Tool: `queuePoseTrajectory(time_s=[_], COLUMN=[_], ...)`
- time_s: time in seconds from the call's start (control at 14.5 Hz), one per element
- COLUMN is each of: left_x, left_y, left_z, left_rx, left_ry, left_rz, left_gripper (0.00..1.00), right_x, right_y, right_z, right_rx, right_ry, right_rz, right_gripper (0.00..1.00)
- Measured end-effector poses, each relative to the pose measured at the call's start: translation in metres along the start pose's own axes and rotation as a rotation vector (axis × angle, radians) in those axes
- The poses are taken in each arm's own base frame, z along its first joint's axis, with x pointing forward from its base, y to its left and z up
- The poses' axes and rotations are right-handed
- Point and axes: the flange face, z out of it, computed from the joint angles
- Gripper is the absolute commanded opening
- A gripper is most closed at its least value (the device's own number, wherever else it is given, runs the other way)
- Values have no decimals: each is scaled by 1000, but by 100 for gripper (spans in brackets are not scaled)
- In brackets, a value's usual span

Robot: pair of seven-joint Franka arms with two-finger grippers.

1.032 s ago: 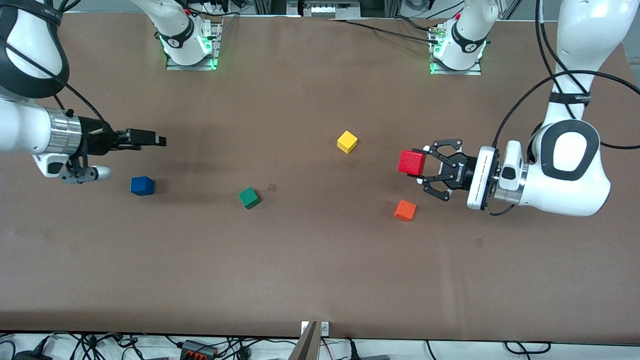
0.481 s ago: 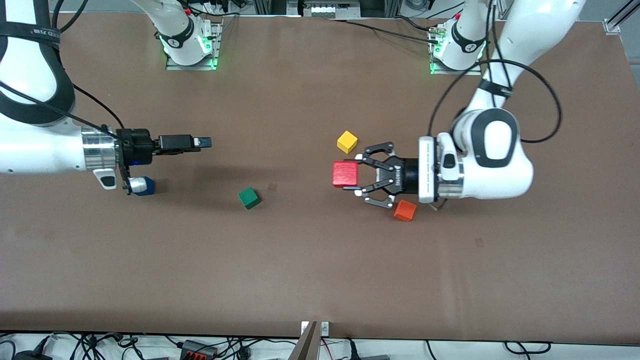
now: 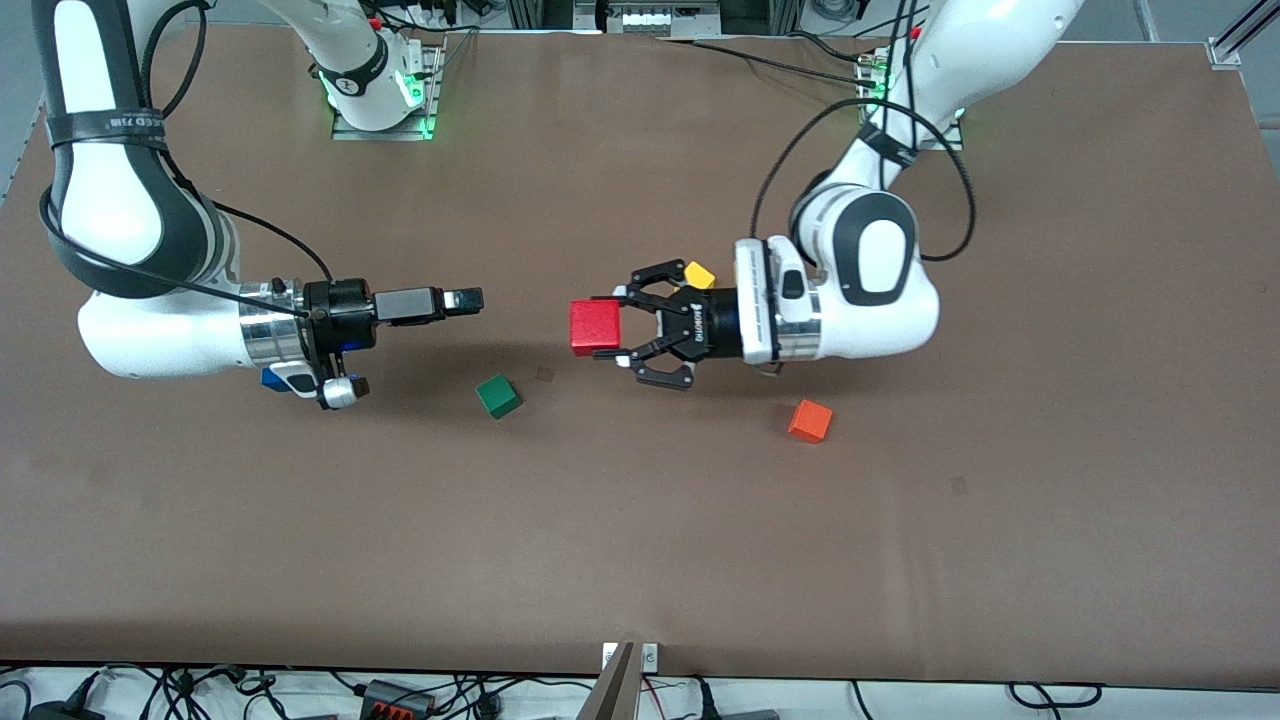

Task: Pass red block to right arm, stack on blue
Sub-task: 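Lift the red cube with the left gripper while the right gripper approaches, then close the right gripper on the red cube held by the left gripper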

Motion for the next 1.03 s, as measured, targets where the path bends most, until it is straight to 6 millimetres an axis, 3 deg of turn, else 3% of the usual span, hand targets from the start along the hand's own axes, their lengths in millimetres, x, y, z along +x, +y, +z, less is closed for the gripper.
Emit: queuePoseTrajectory(time_s=[0.21, 0.41, 1.03], left_x=[-18, -22, -23], left_y=[19, 31, 33], left_z=[27, 42, 44], left_rx=[32, 63, 70], left_ry=[29, 36, 30], left_rz=[5, -20, -22], left_gripper=[2, 2, 2], right_x=[10, 15, 21], right_y=[10, 17, 10], right_z=[16, 40, 51], right_rx=[60, 45, 76], right_ry=[-9, -4, -5], right_rz=[17, 10, 0], right_gripper=[100, 100, 96])
